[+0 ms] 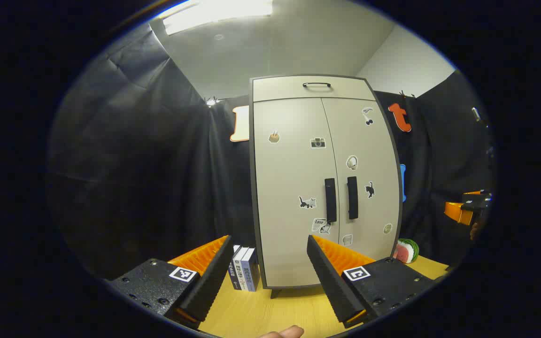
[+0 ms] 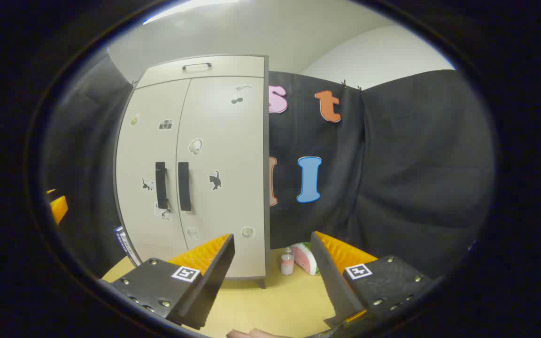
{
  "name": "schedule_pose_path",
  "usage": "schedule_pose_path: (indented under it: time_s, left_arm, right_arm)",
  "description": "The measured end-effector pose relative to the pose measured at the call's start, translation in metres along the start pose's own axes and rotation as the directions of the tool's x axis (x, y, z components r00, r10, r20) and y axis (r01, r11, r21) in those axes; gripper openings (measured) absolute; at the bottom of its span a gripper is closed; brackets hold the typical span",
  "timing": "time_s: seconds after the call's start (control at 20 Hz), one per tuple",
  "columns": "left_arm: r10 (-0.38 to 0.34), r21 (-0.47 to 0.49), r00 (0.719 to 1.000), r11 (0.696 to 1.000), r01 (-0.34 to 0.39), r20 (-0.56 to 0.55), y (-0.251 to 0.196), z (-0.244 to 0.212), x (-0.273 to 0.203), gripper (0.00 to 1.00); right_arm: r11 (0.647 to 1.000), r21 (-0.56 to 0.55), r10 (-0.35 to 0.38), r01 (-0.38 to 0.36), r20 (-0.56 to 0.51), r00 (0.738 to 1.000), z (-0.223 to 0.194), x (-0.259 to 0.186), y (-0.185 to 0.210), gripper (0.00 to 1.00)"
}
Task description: Open the right door of the double-door shoe cabinet with the right hand, and open the left door with the left hand.
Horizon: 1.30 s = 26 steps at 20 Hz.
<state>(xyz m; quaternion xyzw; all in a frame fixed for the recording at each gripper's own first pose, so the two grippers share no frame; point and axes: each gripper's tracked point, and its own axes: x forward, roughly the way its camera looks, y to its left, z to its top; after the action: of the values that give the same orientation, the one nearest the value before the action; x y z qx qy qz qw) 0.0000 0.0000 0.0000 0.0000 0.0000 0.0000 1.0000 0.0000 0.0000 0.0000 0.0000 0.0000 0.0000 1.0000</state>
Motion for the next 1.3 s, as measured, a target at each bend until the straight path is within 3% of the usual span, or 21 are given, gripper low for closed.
schedule_pose_path:
  time_s: [0.3,0.55,0.75,0.9,1.05,1.3]
  left_arm:
    - [-0.001,-0.058,1.0,0.998,0.001,0.002,0.001,0.004,0.004,0.98]
    - [-0.009,-0.053,1.0,0.999,0.009,0.006,0.004,0.001,0.016,0.98]
    - [-0.007,-0.048,1.0,0.999,0.008,0.026,0.003,-0.004,0.025,0.98]
    - [-0.02,-0.026,1.0,0.999,0.021,0.017,-0.001,-0.017,0.031,0.98]
    - [-0.065,-0.071,0.998,0.995,0.063,-0.024,-0.009,-0.031,0.039,0.96]
    - [-0.022,-0.075,0.999,0.997,0.02,-0.033,0.01,-0.041,0.049,0.98]
  right_arm:
    - [1.0,0.001,0.015,-0.015,-0.001,1.0,0.003,-0.001,0.002,0.97]
    - [0.999,-0.002,0.047,-0.047,-0.017,0.999,0.002,0.002,0.004,0.97]
    - [0.99,0.026,0.139,-0.138,-0.056,0.989,-0.002,0.01,0.033,0.96]
    - [0.988,-0.008,0.151,-0.151,-0.06,0.987,-0.004,0.022,0.046,0.94]
    - [0.988,-0.021,0.153,-0.155,-0.055,0.987,0.0,0.046,0.064,0.97]
    - [0.978,-0.001,0.207,-0.207,-0.023,0.978,0.024,0.092,0.113,0.96]
